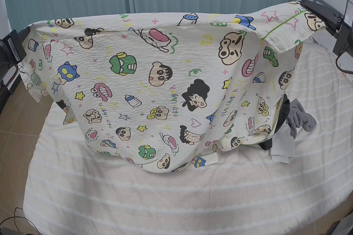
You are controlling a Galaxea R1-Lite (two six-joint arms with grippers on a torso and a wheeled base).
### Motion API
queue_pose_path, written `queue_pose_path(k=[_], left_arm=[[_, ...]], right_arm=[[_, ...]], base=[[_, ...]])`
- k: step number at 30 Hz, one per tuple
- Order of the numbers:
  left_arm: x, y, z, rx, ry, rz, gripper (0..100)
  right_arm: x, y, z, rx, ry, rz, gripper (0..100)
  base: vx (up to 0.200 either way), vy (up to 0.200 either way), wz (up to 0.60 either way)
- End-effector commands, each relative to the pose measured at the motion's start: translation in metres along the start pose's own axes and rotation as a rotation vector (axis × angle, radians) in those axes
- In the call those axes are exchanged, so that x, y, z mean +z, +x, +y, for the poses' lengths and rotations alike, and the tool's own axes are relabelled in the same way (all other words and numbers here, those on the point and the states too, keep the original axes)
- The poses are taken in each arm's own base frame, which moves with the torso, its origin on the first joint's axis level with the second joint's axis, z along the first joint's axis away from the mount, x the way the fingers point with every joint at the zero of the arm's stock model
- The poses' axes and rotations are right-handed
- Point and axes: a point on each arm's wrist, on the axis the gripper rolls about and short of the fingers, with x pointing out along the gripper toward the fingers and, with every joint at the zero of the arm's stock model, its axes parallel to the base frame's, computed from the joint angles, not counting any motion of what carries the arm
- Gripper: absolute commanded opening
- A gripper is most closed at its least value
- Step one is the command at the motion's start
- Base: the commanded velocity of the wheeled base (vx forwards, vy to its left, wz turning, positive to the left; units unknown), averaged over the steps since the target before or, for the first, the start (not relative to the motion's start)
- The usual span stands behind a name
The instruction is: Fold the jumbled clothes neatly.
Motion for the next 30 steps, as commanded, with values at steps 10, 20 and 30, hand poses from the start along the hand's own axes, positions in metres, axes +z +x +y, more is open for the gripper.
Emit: queue_pose_path(k=[10, 20, 30], left_arm=[[-0.0001, -0.0041, 0.0016, 0.004, -0.003, -0.002, 0], [-0.0001, -0.0046, 0.0017, 0.004, -0.004, -0.002, 0], [-0.0072, -0.0074, 0.003, 0.006, 0.0, 0.02, 0]], right_arm=[[0.0014, 0.0023, 0.0007, 0.005, -0.001, -0.003, 0], [0.0012, 0.0032, 0.0003, 0.004, 0.0, -0.002, 0], [-0.0014, 0.0033, -0.0008, 0.002, 0.003, 0.008, 0]], base=[[0.0, 0.2, 0.0], [0.0, 0.2, 0.0], [0.0, 0.2, 0.0]])
